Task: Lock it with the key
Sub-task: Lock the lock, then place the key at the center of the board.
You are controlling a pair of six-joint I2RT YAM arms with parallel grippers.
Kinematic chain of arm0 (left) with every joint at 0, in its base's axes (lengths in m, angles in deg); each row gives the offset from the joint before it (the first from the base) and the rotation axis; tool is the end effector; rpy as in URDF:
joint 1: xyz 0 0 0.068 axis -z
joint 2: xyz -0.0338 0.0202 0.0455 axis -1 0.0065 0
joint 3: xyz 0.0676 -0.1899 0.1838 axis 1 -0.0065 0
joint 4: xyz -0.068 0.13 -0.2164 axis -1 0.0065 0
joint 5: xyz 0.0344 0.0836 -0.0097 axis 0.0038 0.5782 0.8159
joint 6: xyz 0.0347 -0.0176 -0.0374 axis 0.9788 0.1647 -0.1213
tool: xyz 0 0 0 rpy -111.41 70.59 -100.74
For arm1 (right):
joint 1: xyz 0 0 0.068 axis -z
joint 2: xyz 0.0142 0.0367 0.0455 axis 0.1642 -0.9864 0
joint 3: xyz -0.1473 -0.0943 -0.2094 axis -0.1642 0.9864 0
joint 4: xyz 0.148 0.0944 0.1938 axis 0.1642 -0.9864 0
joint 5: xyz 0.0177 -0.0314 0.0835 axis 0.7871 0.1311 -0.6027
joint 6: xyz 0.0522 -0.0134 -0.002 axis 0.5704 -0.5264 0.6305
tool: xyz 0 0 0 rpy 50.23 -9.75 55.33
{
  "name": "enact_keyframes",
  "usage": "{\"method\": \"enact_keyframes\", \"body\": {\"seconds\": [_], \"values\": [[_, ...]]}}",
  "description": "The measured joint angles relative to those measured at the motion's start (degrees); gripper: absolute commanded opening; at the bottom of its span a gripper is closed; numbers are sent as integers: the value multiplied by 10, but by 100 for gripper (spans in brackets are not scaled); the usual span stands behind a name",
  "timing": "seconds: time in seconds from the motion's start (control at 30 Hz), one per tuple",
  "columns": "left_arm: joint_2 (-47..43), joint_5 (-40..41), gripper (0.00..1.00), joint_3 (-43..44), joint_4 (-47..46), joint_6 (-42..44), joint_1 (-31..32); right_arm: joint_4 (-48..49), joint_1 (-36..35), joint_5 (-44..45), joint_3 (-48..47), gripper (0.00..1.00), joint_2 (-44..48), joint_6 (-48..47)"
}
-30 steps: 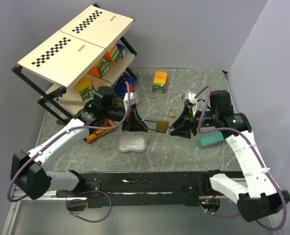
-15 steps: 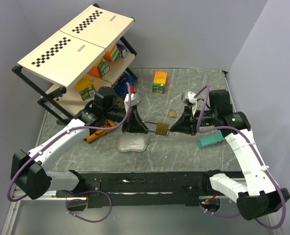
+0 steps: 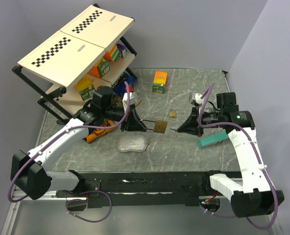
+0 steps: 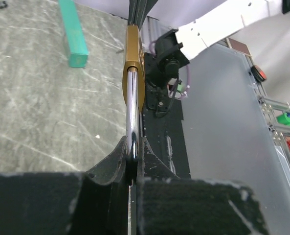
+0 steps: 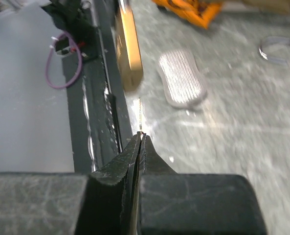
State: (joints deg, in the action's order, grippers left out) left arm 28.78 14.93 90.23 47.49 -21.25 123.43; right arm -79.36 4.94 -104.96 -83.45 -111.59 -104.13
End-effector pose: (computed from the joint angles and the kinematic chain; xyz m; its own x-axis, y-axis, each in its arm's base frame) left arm 0.2137 -0.1812 0.3433 -0.3788 0.2089 -0.9016 0.9143 -0.0669 -0.3996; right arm 0.1661 0.0460 0.3632 -0.2505 -0.2731 -0.9288 -0.9561 0.2204 0.1930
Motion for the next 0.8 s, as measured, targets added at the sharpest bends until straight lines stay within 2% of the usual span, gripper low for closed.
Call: {"method": "enact_keyframes", "body": {"seconds": [0.17,0.3,0.6,0.8], "values": [[0,1,1,-1,0,7,-16,-70,79,5,-1,0,-35,-66],[0,11,1,-1,7,16,-17,-67,122,46,2,0,-84,-66],[20,61,1,-1,47,60,-17,63,128,226,61,0,-186,45],[32,85,1,-1,68,73,-17,127,130,305,70,0,-257,88]]}}
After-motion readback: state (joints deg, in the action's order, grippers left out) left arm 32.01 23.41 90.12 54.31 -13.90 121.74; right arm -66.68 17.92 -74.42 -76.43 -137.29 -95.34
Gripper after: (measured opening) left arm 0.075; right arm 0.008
